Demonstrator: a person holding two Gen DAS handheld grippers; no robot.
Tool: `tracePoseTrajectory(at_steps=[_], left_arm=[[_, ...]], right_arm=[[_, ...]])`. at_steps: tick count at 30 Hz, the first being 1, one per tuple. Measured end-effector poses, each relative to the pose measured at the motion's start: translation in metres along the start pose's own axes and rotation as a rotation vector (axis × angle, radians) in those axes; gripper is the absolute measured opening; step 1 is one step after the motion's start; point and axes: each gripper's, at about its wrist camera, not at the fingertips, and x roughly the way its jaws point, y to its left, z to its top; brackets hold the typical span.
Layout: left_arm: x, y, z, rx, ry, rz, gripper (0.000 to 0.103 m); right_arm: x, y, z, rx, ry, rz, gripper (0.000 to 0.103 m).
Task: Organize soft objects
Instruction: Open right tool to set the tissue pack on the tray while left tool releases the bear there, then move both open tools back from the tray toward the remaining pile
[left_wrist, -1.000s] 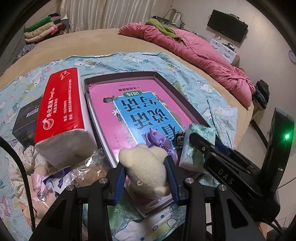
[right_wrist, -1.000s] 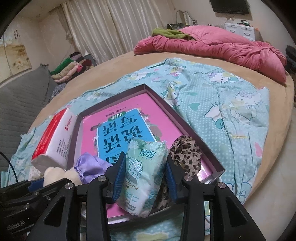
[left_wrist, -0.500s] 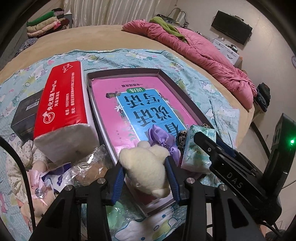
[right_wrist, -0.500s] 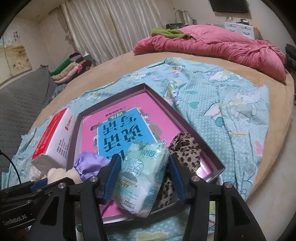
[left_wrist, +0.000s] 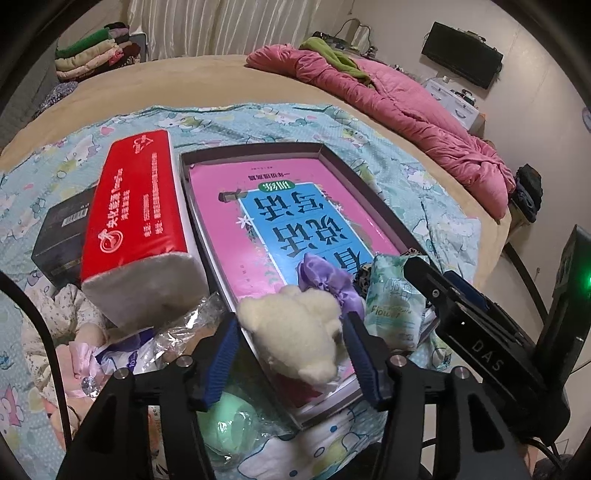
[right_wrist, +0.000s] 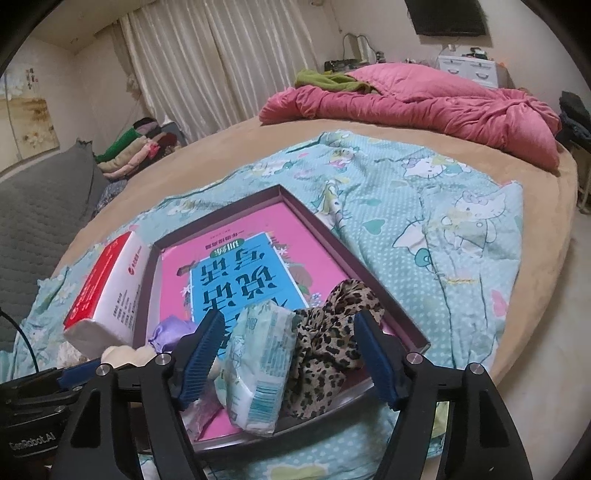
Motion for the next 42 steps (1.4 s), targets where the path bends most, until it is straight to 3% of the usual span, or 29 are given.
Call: tracePoseTrajectory(at_steps=[9,35,42], left_arm=[[-0.007,-0.001,0.001,0.006,-0.014,0.020,0.067],[-0.059,0.000,0.007,0.025,-0.125,0.027,0.068],[-0.075,0.002,0.007,0.038,-0.153,0.059,0.070]], right_arm=[[-0.003,0.000,0.002,0.001,-0.014,-0.008,0.076],[-0.033,0.008,0.011,-0.016,-0.114,-0.031,0.078],[-0.044,0.017,0.015,-0.030,-0.139,-0.024,0.079]])
